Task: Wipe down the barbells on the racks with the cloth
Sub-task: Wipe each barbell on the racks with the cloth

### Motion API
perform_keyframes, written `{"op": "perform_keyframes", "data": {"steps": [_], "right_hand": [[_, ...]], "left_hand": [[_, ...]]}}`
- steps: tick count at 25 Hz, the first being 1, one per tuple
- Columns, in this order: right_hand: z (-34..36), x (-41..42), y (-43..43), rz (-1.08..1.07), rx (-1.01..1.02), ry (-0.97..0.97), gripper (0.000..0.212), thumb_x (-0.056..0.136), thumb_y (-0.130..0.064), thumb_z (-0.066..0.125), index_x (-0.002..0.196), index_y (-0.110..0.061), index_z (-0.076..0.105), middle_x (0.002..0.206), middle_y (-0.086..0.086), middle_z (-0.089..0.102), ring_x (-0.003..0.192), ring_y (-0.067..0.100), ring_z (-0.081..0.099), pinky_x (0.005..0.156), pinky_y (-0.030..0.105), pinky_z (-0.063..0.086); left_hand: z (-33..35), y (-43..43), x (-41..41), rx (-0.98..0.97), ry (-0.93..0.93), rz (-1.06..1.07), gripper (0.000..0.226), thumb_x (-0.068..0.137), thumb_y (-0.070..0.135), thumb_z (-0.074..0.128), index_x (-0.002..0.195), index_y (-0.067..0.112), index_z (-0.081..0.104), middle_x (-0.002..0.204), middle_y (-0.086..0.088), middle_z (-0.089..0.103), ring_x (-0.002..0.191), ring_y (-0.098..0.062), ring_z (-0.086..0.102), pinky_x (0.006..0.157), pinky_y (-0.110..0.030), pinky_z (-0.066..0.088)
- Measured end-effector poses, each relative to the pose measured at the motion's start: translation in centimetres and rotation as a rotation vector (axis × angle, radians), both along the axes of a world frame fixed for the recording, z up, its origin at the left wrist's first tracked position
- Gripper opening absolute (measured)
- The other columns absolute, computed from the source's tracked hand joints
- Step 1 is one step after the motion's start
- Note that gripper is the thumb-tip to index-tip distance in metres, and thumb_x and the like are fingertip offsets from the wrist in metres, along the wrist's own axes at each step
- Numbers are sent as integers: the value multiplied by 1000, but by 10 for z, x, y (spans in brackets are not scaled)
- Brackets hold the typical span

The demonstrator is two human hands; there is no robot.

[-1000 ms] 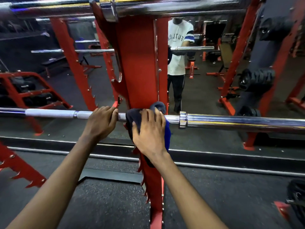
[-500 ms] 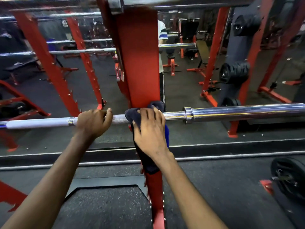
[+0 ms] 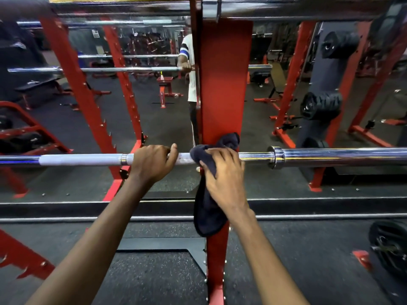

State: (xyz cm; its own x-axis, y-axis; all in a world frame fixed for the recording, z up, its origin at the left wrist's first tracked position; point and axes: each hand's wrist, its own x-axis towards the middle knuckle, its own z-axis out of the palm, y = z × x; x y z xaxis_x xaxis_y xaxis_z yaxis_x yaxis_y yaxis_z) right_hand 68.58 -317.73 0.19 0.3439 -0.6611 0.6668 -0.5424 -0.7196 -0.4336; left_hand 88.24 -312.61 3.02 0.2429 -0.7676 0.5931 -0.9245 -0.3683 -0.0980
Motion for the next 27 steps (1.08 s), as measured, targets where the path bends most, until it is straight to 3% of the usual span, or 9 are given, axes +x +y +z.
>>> {"op": "perform_keyframes", "data": {"steps": [3,6,8,12,15,20,23,27], "right_hand": [[-7,-29,-7,-2,22,-180,24,95,-28,61,115,-17,69,116,0,69,114,27,56,97,44,45],[-9,-34,-15,-208,54,-248,27,90,-18,68,116,-14,70,115,3,69,112,30,54,98,45,45],[-8,-20,-11,-226,53,-225,27,86,-17,71,114,-16,71,115,1,68,113,30,51,99,42,43],[0,1,7,-23,113,-217,21,92,-20,72,113,-20,73,111,-1,70,108,29,50,94,23,30],[12,2,15,30,206,-172,19,96,-26,69,113,-19,73,113,3,70,106,32,49,93,30,33],[22,50,40,-119,31,125,19,91,-26,69,105,-14,75,106,11,70,96,36,52,91,42,41],[24,82,49,-147,-57,186,25,91,-30,69,105,-11,74,107,14,68,96,38,55,90,45,46],[14,93,46,56,35,95,28,92,-30,69,116,-16,72,118,8,66,104,35,54,97,46,47]], "left_hand": [[5,2,12,31,54,-64,53,104,38,38,66,12,64,70,-13,69,70,-39,67,55,-33,33],[5,17,48,34,90,-15,56,105,44,31,72,12,63,77,-15,71,78,-42,68,60,-37,43],[0,31,65,1,38,16,61,104,44,30,65,11,64,68,-19,68,68,-44,67,56,-37,44],[-5,33,64,-59,2,0,59,99,35,35,52,8,59,51,-18,61,46,-41,61,47,-29,31],[-5,32,61,-86,2,32,57,96,31,37,48,8,58,47,-18,58,39,-38,57,46,-26,29],[-2,33,58,-86,-14,36,55,93,28,42,44,7,57,42,-15,56,36,-35,55,46,-24,26],[-1,32,63,-22,-25,36,55,95,30,35,52,8,62,47,-13,59,42,-35,59,47,-25,24],[-2,35,75,-23,-94,-62,46,98,26,39,62,10,64,51,-13,61,46,-39,60,46,-28,24]]}}
